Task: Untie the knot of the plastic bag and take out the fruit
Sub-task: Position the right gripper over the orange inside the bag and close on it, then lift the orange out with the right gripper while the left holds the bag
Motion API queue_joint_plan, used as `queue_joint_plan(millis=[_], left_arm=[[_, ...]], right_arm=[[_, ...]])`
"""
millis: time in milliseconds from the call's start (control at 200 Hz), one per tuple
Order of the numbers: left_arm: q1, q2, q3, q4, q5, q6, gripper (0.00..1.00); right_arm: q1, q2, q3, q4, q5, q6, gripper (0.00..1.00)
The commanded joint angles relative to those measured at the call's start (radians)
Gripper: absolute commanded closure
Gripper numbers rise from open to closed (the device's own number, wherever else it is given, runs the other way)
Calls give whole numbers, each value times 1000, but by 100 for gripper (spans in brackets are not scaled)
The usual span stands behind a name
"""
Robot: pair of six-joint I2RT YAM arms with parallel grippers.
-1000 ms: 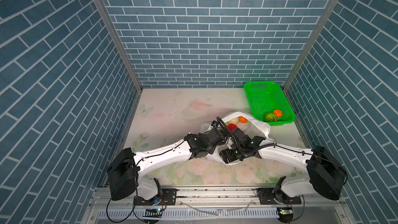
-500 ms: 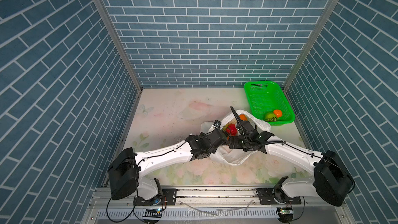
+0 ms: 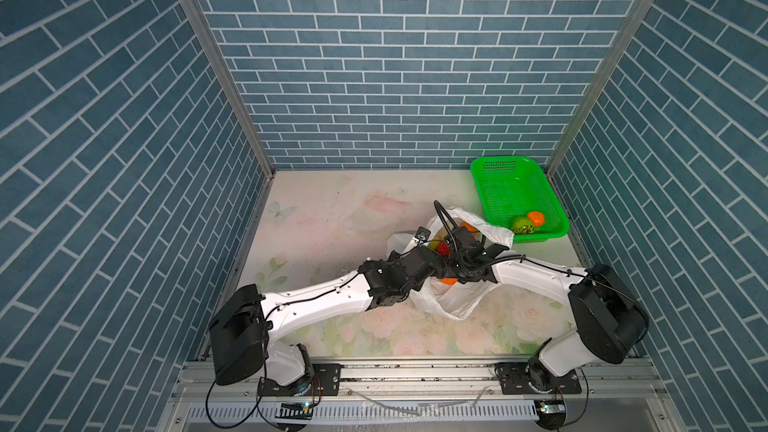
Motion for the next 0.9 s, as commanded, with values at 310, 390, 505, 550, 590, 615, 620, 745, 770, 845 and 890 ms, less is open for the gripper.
queue_joint_plan(millis=[310, 390, 505, 550, 590, 615, 620, 745, 770, 845, 890], left_arm=[[-4, 4, -23, 15, -14, -6, 100], [-4, 3, -26, 17, -15, -8, 100], [-2, 0, -28, 21, -13, -10, 100], [-1, -1, -30, 21, -12, -10, 100], [0, -3, -30, 23, -11, -10, 100], [1, -3, -30, 24, -9, -12, 100], [2, -3, -30, 25, -8, -12, 100], [7, 0, -27, 40, 5, -13, 100], [9, 1, -24, 42, 7, -12, 100], [10, 5, -15, 45, 10, -9, 100], [11, 7, -11, 48, 12, -6, 100]], right_arm=[[-4, 65, 87, -57, -8, 16, 36], [-3, 66, 88, -62, -6, 17, 40], [-4, 45, 81, -64, -6, 15, 42], [-3, 30, 75, -64, -12, 13, 42], [-4, 15, 67, -59, -24, 7, 42], [-3, 6, 60, -56, -35, 6, 42], [-4, 5, 59, -55, -39, 5, 42], [-4, -51, 0, -4, -126, -18, 42], [-4, -60, -8, -3, -137, -24, 42], [-2, -99, -41, 12, -172, -37, 42], [-2, -128, -57, 10, -177, -37, 42]])
